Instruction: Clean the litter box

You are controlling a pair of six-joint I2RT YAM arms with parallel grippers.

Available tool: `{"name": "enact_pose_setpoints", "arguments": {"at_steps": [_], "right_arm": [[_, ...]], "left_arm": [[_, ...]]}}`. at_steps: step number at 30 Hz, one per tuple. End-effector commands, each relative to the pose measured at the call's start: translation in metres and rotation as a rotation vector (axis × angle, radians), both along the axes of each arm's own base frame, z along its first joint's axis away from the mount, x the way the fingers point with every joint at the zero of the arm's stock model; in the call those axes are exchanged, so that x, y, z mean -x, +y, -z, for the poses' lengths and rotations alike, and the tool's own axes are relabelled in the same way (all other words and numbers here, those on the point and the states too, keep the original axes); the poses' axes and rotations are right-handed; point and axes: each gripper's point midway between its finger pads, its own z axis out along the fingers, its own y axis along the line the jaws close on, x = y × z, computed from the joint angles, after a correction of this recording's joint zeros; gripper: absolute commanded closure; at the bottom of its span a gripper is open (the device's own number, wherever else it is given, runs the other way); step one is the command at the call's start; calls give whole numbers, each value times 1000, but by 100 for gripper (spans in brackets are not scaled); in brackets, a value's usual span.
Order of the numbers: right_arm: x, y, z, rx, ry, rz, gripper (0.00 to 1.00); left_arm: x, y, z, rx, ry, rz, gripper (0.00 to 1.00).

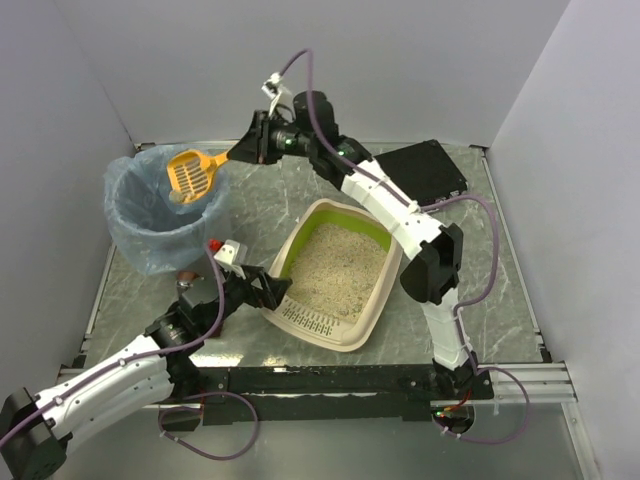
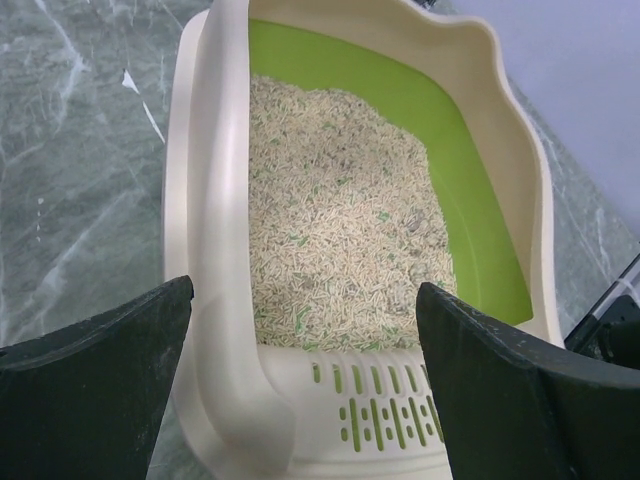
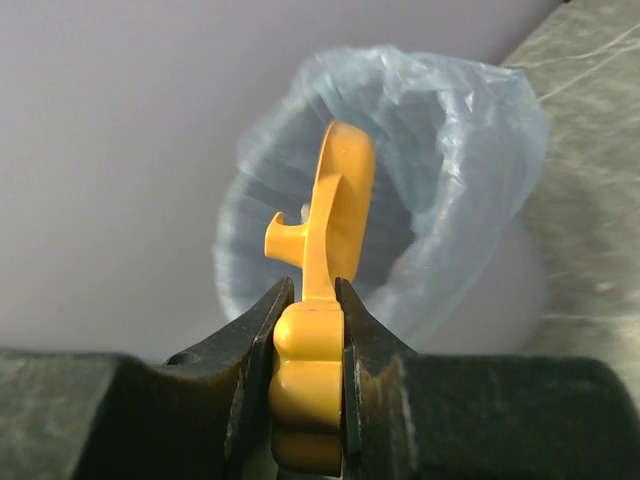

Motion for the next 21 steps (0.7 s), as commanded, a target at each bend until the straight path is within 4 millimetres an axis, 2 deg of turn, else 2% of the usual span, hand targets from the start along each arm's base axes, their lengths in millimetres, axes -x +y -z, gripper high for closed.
{"name": "enact_pose_setpoints", "arguments": {"at_steps": [1, 3, 5, 8, 11, 16, 17, 18, 19, 20, 21], "right_arm": [[21, 3, -23, 80, -394, -69, 100], [28, 2, -35, 65, -495, -71, 100], [32, 2, -37, 67, -534, -71, 100], [31, -3, -44, 48, -512, -50, 100], [37, -12, -65, -20, -481, -29, 100], [52, -43, -90, -119, -366, -46, 100], [60, -54, -109, -176, -334, -39, 100], [51, -66, -104, -186, -301, -15, 100], [57, -74, -108, -205, -286, -43, 100], [63, -89, -124, -251, -273, -42, 100], [61, -95, -111, -243, -225, -47, 100]], "left_arm": [[-2, -6, -7, 34, -16, 8, 3], [1, -9, -6, 35, -18, 34, 3], [1, -11, -6, 47, -14, 38, 3], [-2, -10, -6, 48, -8, 17, 3], [-3, -14, -7, 14, -4, 38, 3], [-9, -17, -10, -19, 9, 31, 3], [-12, -18, -11, -16, 3, 22, 3], [-14, -19, -11, -16, 1, 16, 3], [-17, -19, -13, -21, -11, 10, 3], [-20, -19, -7, -40, -1, 2, 3], [-24, -17, -4, -55, 8, -22, 3]]}}
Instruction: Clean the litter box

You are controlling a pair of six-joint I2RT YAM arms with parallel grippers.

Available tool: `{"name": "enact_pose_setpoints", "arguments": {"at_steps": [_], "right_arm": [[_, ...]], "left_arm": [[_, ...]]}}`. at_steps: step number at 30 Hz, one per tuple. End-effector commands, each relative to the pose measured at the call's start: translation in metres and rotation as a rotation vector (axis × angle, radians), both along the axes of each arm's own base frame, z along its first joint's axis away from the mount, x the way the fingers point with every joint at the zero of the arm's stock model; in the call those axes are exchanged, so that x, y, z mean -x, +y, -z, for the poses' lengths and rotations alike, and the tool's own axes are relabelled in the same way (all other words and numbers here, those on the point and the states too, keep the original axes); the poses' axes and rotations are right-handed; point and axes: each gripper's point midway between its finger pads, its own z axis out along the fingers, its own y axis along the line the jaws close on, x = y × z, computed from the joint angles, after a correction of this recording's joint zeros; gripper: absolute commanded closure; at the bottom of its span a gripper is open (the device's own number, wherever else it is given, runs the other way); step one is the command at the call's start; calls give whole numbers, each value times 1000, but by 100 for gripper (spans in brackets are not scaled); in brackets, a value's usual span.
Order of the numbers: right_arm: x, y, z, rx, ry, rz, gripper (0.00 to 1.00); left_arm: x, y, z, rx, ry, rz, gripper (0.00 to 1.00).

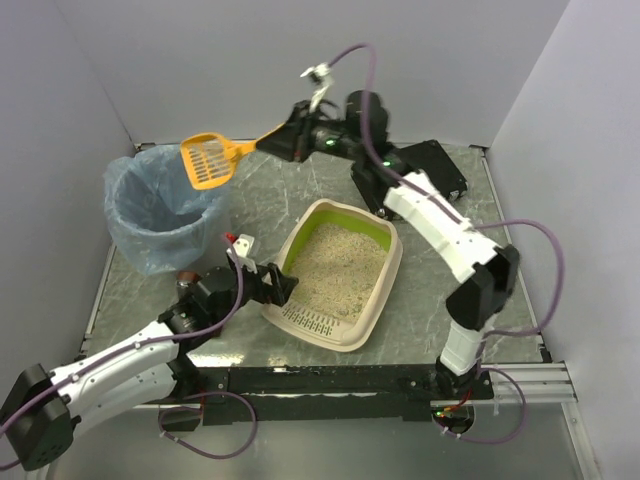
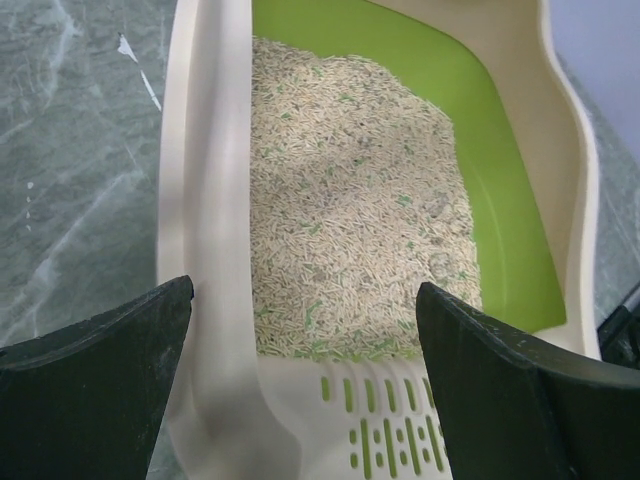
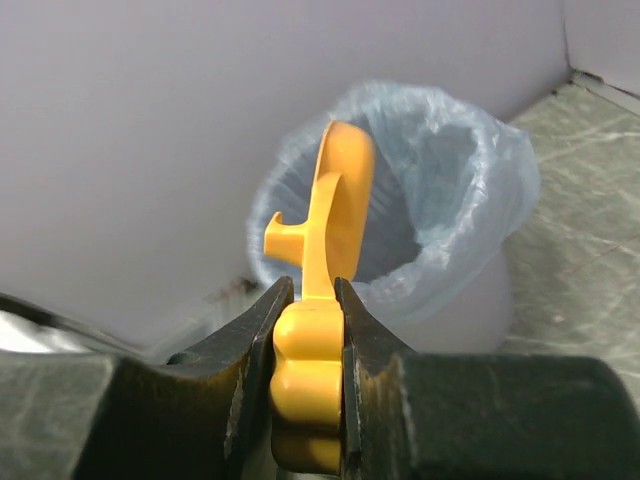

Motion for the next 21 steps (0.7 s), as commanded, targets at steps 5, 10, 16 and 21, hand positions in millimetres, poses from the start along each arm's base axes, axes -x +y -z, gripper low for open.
{"name": "enact_pose_setpoints", "arguments": {"at_steps": [5, 10, 16, 21], "right_arm": [[31, -101, -41, -241, 186, -92, 100], [33, -156, -19, -265, 225, 31, 100], [39, -249, 25, -209, 260, 458, 100], [45, -322, 76, -108, 297, 839, 100]], "left_arm": [[-33, -13, -30, -13, -55, -67, 3], [-64, -21, -37, -93, -95, -92, 3], [-113, -21, -40, -193, -97, -97, 3], [-135, -43, -39, -340, -168, 95, 3]]}}
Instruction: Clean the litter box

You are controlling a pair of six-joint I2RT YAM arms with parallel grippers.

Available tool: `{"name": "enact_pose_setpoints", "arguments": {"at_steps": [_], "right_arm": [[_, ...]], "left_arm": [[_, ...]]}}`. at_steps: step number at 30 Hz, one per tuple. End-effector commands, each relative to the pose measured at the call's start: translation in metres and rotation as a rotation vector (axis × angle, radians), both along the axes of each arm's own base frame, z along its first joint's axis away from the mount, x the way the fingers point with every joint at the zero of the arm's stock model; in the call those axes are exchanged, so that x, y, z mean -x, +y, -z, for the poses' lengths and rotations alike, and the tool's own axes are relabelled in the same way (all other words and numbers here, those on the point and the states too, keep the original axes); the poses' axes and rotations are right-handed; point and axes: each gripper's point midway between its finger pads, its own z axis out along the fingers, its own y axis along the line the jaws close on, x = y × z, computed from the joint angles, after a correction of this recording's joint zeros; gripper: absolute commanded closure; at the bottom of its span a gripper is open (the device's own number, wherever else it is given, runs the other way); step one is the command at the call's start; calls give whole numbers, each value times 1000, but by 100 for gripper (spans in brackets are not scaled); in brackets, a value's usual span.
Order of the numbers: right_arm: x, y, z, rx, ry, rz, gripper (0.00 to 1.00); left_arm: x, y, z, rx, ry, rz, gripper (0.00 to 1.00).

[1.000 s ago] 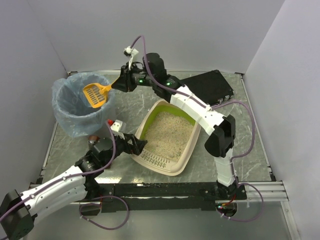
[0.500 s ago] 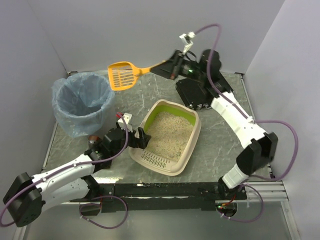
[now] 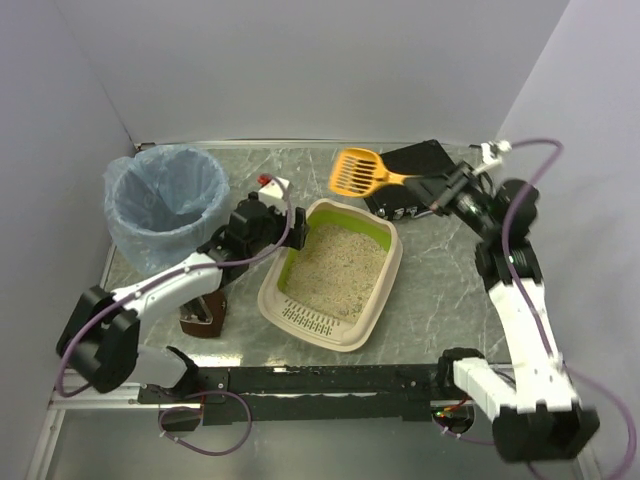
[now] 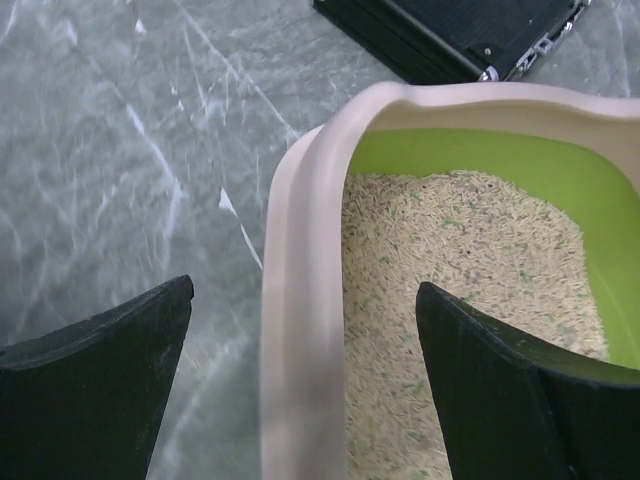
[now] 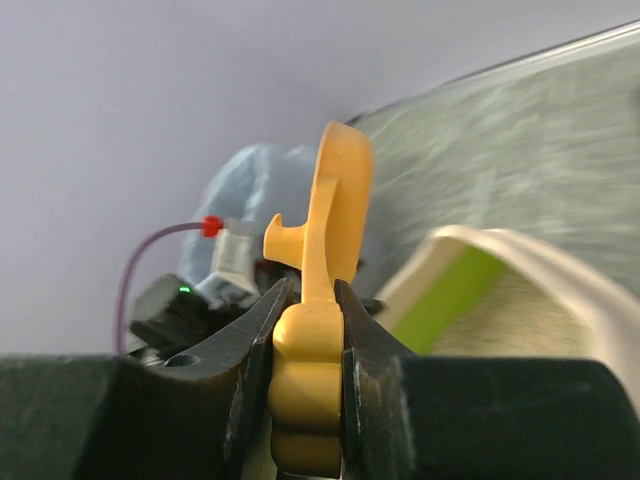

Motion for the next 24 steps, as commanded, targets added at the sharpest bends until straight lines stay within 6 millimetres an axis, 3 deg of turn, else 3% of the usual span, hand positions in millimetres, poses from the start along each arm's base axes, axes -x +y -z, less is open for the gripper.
{"name": "enact_pose_setpoints", "arguments": {"at_steps": [1, 5, 8, 10, 15, 18, 20, 22, 24], "right_arm": [[19, -60, 39, 170, 86, 301, 100], [37, -65, 66, 241, 130, 310, 100], [49, -48, 83, 252, 138, 182, 100], [55, -37, 96, 231, 160, 105, 100], [55, -26, 111, 201, 181, 22, 100], [53, -20, 109, 183, 165, -22, 100], [51, -16, 106, 188, 152, -39, 100], [48, -15, 105, 208, 146, -38, 100], [47, -10, 105, 223, 136, -55, 100]], "left_arm": [[-15, -25, -13, -138, -86, 214, 3], [-13, -50, 0, -238, -64, 426, 3], [-33, -54, 4, -299, -60, 414, 2], [-42, -55, 22, -337, -12, 395, 5], [-55, -48, 37, -381, 61, 315, 28], [-49, -47, 34, -326, 85, 275, 66], [-43, -41, 30, -274, 106, 196, 74], [-40, -29, 32, -240, 124, 52, 94], [-30, -25, 23, -210, 135, -31, 99]]}}
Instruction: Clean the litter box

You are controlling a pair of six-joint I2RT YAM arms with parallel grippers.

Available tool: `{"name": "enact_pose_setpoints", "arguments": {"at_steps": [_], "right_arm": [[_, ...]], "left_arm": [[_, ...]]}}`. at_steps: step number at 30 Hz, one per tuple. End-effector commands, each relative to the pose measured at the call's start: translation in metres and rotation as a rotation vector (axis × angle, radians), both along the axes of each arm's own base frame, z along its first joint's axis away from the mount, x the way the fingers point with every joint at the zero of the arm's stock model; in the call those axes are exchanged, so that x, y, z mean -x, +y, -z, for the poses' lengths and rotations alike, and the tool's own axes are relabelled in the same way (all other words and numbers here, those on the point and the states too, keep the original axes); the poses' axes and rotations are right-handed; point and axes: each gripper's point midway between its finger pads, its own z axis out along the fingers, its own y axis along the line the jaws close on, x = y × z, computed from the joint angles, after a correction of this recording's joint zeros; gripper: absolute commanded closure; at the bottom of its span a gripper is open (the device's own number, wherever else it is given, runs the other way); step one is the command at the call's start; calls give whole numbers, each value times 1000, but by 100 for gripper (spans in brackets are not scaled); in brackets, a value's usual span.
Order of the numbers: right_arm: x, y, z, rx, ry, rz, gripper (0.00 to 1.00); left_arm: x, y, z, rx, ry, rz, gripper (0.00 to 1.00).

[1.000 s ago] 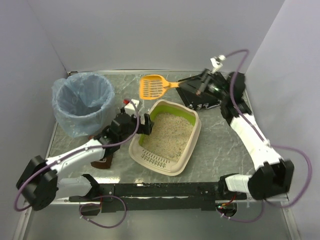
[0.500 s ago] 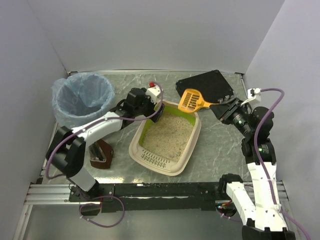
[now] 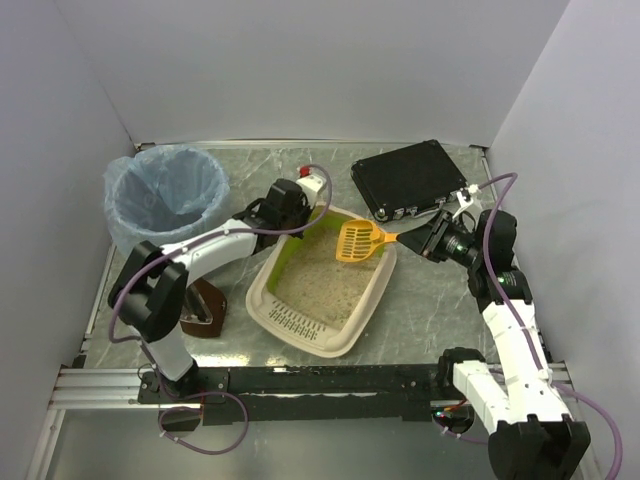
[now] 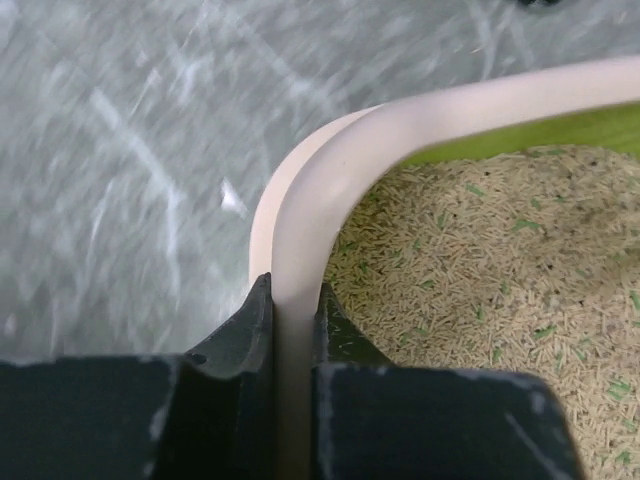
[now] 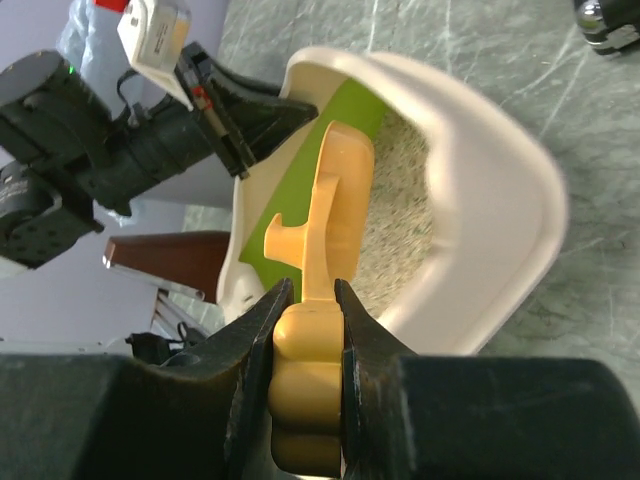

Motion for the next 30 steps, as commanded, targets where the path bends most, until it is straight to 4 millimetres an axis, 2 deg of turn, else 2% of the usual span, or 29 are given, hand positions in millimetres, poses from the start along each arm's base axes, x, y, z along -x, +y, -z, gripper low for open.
{"name": "enact_pose_setpoints", "arguments": {"at_steps": [1, 3, 4, 6, 7, 8, 9, 10, 11, 12, 13, 14, 15, 17, 18, 21, 24, 25, 27, 28, 29, 30], "right_arm": [[-6, 13, -24, 21, -110, -67, 100], [-8, 19, -23, 24, -107, -87, 100], [-10, 20, -24, 25, -110, -90, 100], [-12, 29, -23, 42, -119, -111, 100], [-11, 33, -23, 50, -119, -121, 100], [-14, 36, -21, 67, -116, -130, 100], [-11, 44, -23, 75, -121, -156, 100], [-14, 44, -22, 95, -120, -142, 100], [-15, 45, -16, 112, -100, -146, 100], [-15, 48, -15, 121, -93, -152, 100], [-18, 44, -13, 134, -80, -121, 100], [-18, 43, -7, 140, -56, -109, 100], [-19, 40, -5, 147, -47, -98, 100], [-19, 36, -5, 155, -49, -71, 100], [-19, 35, -3, 158, -48, -66, 100], [-19, 30, -5, 182, -45, -41, 100], [-19, 22, -6, 207, -43, -21, 100], [-17, 20, -3, 215, -27, -18, 100], [-18, 15, -1, 226, -19, -2, 100], [-17, 14, 1, 228, -17, -1, 100], [-16, 14, -1, 225, -23, 2, 100], [-15, 12, 2, 224, -20, 7, 100]], "left_arm": [[24, 18, -23, 127, 29, -301, 99], [32, 28, -27, 164, 32, -448, 99], [39, 46, -21, 181, 84, -622, 99], [48, 64, -14, 199, 129, -795, 99], [47, 69, -18, 290, 137, -933, 99], [61, 85, -6, 235, 177, -1009, 99], [64, 84, -7, 261, 186, -1041, 99], [68, 85, -5, 319, 207, -1100, 99], [68, 77, -12, 377, 224, -1075, 97], [72, 72, -14, 404, 238, -1060, 74], [77, 69, -12, 426, 244, -1050, 59], [79, 64, -24, 464, 227, -1011, 52], [84, 58, -28, 471, 214, -986, 33], [90, 58, -38, 467, 180, -960, 16], [94, 57, -42, 445, 149, -940, 2], [94, 57, -60, 384, 92, -834, 1], [88, 50, -91, 315, -5, -643, 1], [82, 36, -107, 276, -71, -489, 1], [73, 28, -121, 256, -118, -392, 3], [73, 11, -129, 253, -110, -240, 3], [62, 0, -133, 277, -119, -177, 3], [46, 8, -131, 268, -116, -137, 3]]}}
